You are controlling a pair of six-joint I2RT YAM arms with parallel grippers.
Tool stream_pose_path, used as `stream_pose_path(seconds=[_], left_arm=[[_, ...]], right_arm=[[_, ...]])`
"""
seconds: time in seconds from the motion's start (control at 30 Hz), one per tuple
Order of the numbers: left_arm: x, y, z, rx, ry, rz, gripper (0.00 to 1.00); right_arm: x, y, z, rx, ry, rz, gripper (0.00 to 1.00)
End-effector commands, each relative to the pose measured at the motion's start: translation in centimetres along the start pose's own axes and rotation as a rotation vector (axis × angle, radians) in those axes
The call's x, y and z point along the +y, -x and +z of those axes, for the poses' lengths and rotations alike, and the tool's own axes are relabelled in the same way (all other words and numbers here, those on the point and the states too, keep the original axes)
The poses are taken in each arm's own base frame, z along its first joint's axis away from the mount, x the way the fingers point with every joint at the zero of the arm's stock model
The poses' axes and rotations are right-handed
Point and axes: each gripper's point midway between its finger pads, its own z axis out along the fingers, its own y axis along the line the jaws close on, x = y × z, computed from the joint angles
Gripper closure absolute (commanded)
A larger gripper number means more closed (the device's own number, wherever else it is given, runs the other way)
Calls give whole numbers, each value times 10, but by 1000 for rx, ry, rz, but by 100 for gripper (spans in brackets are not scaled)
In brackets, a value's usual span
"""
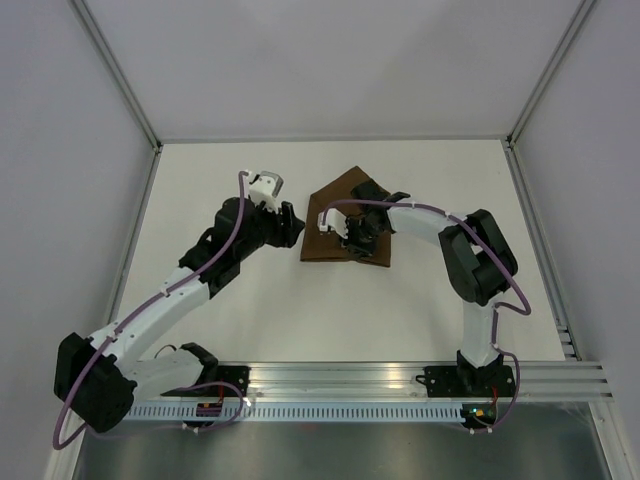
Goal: Fold the napkin, place the utensils inside, and roll it up
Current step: Roll the napkin with the utensil
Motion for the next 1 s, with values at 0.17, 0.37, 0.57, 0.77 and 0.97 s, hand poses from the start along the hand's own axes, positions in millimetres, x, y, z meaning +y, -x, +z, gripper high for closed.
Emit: stream_pose_path(seconds=[0.17,0.37,0.57,0.77,0.97], left_arm=[[-16,-23,5,-96,-39,180,39],[-48,-51,17,-133,-127,402,36],[-70,-83,41,-79,-191,560,33],[-94,-115,67,-6,-236,726,31],[-111,-140,89,31,-258,848,30]], right_arm=[[37,-55,7,104,295,166,80],[38,-61,6,103,372,204,80],[40,-67,8,116,405,217,80],[40,-74,8,135,421,228,80],[38,-77,5,137,422,233,81]])
